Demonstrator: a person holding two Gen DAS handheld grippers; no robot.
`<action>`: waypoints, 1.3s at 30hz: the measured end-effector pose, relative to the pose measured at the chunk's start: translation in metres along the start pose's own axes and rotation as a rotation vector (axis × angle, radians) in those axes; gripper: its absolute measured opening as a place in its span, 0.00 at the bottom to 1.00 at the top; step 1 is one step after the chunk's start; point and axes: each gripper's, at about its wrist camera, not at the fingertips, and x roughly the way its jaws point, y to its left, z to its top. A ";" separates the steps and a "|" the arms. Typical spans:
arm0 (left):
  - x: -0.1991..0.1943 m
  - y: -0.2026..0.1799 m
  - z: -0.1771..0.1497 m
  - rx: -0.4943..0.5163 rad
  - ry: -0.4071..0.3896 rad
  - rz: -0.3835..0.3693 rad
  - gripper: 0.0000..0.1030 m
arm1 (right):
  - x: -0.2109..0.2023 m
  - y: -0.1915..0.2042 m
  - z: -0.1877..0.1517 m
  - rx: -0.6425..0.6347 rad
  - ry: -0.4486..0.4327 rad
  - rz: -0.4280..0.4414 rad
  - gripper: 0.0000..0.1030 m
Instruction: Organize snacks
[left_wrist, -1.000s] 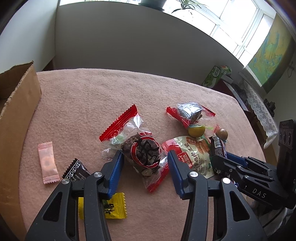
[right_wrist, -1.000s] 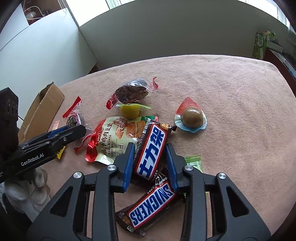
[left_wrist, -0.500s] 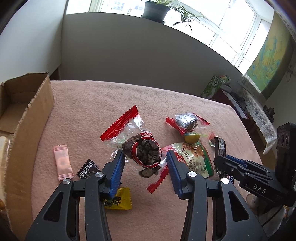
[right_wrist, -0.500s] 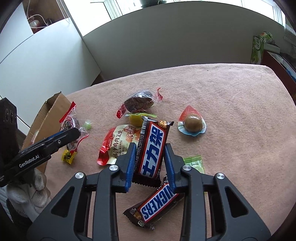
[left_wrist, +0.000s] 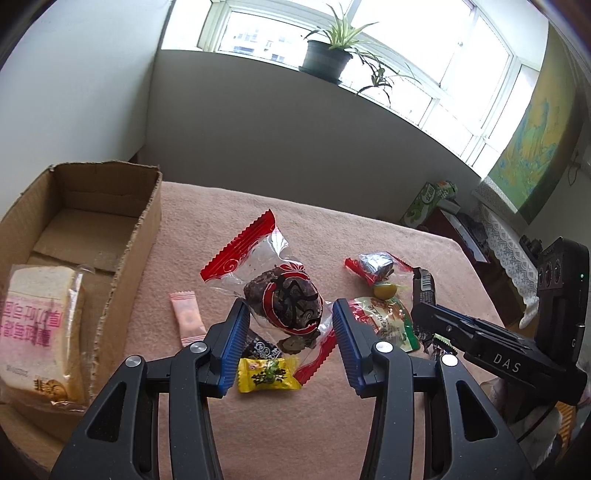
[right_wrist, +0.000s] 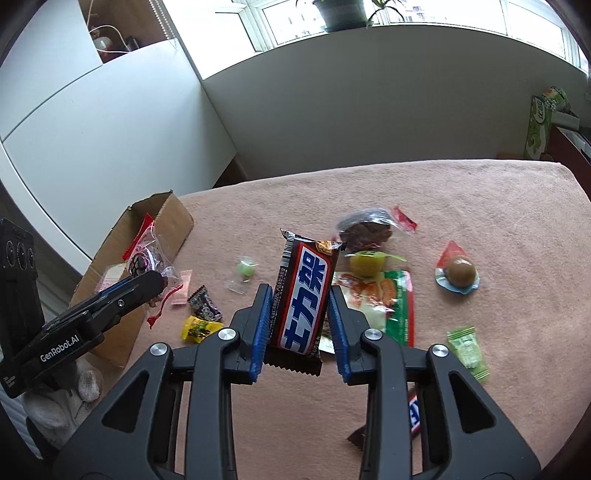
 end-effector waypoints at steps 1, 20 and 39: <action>-0.004 0.003 0.000 -0.005 -0.009 0.001 0.44 | 0.001 0.007 0.000 -0.006 -0.003 0.008 0.30; -0.063 0.085 0.001 -0.119 -0.132 0.088 0.44 | 0.051 0.137 0.023 -0.156 0.016 0.150 0.30; -0.082 0.149 -0.004 -0.273 -0.159 0.142 0.45 | 0.099 0.186 0.044 -0.175 0.018 0.209 0.68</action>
